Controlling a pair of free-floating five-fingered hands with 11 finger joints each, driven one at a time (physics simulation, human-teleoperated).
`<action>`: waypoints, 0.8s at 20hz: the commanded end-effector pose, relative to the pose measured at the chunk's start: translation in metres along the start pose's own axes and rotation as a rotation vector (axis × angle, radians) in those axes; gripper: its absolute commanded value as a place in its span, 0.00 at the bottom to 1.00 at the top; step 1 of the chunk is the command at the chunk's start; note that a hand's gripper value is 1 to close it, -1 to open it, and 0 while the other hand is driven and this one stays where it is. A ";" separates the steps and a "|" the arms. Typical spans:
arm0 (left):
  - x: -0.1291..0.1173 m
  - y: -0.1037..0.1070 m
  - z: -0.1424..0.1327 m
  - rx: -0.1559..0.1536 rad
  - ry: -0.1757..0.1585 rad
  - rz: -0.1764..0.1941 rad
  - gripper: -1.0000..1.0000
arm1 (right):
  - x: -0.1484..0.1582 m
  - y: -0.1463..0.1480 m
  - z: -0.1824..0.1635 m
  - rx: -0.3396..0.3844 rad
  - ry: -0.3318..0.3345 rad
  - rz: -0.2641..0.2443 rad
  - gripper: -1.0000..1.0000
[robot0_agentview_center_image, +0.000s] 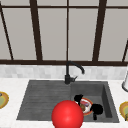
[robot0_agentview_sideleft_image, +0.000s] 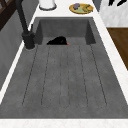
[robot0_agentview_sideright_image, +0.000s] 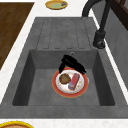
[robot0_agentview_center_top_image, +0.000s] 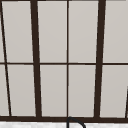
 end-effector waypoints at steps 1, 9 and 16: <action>-0.004 -0.011 0.003 -0.066 -0.104 0.032 0.00 | 0.000 0.000 0.000 0.000 0.000 0.000 0.50; -0.015 -0.030 0.012 -0.051 -0.136 0.042 0.00 | 0.000 0.000 0.000 0.000 0.000 0.000 0.50; -0.021 -0.027 0.028 0.000 -0.170 0.065 0.00 | 0.000 0.000 0.000 0.000 0.000 0.000 0.50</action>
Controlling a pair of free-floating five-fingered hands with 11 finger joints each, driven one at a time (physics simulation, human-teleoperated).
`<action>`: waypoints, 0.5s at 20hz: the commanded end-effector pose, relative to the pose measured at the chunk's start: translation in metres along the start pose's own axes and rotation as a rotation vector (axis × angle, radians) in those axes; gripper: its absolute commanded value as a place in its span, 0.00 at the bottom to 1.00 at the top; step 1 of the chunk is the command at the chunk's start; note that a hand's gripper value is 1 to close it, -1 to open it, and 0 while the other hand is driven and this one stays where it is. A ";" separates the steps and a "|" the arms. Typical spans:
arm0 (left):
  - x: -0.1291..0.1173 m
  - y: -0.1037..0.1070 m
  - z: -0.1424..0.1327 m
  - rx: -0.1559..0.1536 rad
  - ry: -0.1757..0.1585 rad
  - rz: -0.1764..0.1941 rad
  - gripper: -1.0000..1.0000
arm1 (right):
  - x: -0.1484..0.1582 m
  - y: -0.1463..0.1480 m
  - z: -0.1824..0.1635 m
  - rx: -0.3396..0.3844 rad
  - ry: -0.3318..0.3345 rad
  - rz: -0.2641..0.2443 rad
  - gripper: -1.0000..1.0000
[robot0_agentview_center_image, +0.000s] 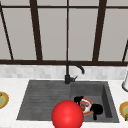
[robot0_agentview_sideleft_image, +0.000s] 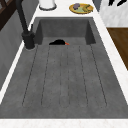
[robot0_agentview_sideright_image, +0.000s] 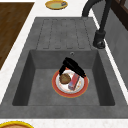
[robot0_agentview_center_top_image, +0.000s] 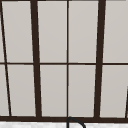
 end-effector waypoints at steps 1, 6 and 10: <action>-0.006 -0.008 0.017 -0.035 -0.085 0.028 0.00 | 0.000 0.000 0.000 0.000 0.000 0.000 0.50; -0.006 -0.001 0.021 0.036 -0.122 0.092 0.00 | 0.000 0.000 0.000 0.000 0.000 0.000 0.50; 0.000 0.005 0.027 0.087 -0.108 0.149 0.00 | 0.000 0.000 0.000 0.000 0.000 0.000 0.50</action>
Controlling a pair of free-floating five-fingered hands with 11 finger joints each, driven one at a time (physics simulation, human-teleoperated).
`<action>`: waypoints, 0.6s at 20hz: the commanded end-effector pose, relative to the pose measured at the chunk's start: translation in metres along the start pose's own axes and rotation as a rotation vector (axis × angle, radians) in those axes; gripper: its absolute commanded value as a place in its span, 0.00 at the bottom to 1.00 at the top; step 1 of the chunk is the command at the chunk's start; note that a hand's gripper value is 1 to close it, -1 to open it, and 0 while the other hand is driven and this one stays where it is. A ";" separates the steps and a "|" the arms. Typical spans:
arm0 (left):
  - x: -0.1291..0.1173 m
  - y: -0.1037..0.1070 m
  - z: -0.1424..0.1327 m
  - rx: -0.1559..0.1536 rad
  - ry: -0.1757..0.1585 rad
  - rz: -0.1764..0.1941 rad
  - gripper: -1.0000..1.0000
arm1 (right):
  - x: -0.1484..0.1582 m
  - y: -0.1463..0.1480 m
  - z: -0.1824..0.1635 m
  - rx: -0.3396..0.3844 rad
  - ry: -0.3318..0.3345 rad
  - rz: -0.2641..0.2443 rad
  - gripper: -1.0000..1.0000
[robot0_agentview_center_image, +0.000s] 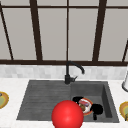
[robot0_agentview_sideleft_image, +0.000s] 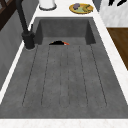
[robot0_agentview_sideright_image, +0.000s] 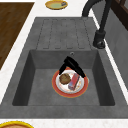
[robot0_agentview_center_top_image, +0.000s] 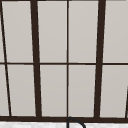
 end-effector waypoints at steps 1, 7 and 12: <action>0.006 0.005 0.010 -0.015 -0.046 0.092 0.00 | 0.000 0.000 0.000 0.000 0.000 0.000 0.50; 0.027 0.028 0.025 0.003 -0.008 0.095 0.00 | 0.000 0.000 0.000 0.000 0.000 0.000 0.50; -0.007 0.021 0.011 0.004 -0.087 0.128 0.00 | 0.000 0.000 0.000 0.000 0.000 0.000 0.50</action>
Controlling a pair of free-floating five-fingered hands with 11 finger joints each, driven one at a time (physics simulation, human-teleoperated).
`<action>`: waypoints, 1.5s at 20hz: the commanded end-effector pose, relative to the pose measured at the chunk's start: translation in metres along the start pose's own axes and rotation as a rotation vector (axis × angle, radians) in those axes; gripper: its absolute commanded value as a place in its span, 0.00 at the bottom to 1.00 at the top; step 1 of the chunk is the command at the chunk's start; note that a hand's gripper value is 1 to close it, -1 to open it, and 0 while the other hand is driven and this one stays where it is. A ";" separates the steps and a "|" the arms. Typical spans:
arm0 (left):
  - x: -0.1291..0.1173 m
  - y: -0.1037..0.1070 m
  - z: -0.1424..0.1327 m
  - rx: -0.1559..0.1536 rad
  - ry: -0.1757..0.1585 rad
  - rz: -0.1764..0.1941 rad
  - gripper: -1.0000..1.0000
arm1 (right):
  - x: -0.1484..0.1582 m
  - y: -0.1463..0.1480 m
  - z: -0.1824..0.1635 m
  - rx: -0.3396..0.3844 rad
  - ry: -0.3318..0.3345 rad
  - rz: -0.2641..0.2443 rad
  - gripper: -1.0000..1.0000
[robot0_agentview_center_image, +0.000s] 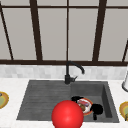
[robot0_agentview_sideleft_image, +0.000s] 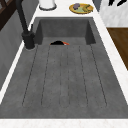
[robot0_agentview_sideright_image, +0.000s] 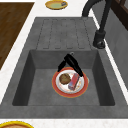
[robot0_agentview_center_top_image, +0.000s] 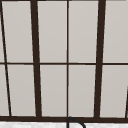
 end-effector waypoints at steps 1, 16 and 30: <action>-0.015 0.013 0.006 -0.045 -0.033 0.028 0.00 | 0.000 0.000 0.000 0.000 0.000 0.000 0.50; -0.088 0.008 0.009 -0.036 0.086 0.048 0.00 | 0.000 0.000 0.000 0.000 0.000 0.000 0.50; -0.098 -0.006 0.002 -0.094 0.178 0.061 0.00 | 0.000 0.000 0.000 0.000 0.000 0.000 0.50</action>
